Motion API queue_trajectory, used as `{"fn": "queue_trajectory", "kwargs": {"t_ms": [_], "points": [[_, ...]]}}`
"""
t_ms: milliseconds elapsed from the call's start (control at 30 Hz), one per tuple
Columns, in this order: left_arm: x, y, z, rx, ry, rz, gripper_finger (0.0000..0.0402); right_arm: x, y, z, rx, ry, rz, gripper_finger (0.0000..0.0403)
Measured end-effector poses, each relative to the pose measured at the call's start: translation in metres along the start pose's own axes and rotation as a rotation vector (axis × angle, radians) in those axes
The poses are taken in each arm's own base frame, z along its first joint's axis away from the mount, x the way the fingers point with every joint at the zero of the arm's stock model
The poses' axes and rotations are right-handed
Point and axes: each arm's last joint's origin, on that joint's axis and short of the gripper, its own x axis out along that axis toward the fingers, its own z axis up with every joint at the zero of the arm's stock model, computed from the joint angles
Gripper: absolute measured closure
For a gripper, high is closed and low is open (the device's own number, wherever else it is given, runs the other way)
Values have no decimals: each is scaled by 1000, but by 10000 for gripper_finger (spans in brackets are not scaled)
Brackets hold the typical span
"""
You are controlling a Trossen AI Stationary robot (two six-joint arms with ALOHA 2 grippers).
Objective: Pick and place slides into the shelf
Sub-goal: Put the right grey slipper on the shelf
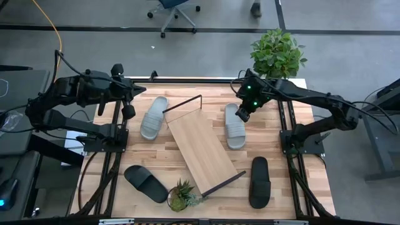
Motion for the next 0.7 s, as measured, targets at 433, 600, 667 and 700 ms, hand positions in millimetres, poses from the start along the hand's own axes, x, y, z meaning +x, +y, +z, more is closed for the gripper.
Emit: {"fn": "queue_trajectory", "kwargs": {"t_ms": [433,600,667,700], "points": [[0,0,0,-2,0,-3,401,51,-18,-1,-47,266,20,292],[0,0,0,-9,0,-4,401,68,-24,-2,-85,343,43,280],[0,0,0,-11,0,-3,401,73,-26,-1,-101,351,40,279],[0,0,0,-12,0,-4,401,75,-27,-1,-111,354,38,279]]}}
